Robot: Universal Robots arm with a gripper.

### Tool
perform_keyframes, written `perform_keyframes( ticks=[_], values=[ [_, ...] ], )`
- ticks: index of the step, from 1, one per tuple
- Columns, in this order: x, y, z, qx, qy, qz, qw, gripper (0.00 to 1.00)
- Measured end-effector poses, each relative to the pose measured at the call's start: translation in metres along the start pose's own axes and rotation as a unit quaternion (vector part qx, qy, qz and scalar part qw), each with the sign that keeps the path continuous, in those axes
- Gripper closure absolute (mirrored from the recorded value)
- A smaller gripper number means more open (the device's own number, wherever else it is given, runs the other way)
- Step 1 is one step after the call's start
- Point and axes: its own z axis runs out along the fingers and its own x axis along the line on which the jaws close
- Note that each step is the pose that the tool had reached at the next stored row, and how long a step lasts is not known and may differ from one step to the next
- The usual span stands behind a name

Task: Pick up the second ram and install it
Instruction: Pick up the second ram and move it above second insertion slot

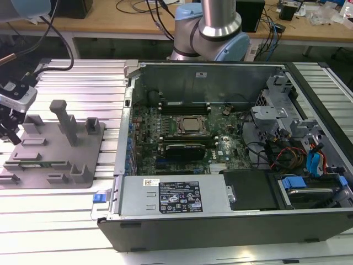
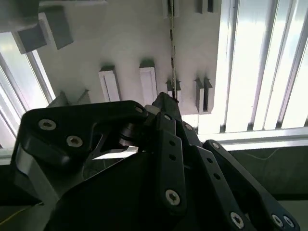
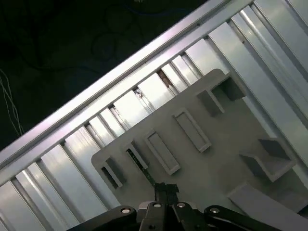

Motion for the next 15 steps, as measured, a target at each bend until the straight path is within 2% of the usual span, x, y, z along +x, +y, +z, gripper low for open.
perform_keyframes(
  ticks=[1, 3, 5, 8, 9, 10, 11, 13, 15],
  values=[
    [0.0, 0.0, 0.0005, 0.0, 0.0007, -0.015, 0.9999, 0.92],
    [0.0, -0.0001, 0.0022, -0.0001, 0.0022, -0.055, 0.9985, 0.92],
    [0.0, -0.0002, 0.0045, -0.0003, 0.004, -0.102, 0.9948, 0.92],
    [0.0, -0.0003, 0.0075, -0.0004, 0.0061, -0.155, 0.988, 0.92],
    [0.0, -0.0004, 0.0097, -0.0004, 0.0074, -0.185, 0.9828, 0.92],
    [0.0001, -0.0004, 0.0105, 0.0005, 0.0078, -0.201, 0.9795, 0.92],
    [0.0, -0.0004, 0.0109, 0.0035, 0.007, -0.214, 0.9769, 0.92],
    [0.0001, -0.0005, 0.0121, 0.0095, 0.0047, -0.223, 0.9748, 0.92],
    [0.0001, -0.0006, 0.0134, 0.0118, 0.0038, -0.223, 0.9747, 0.92]
  ],
)
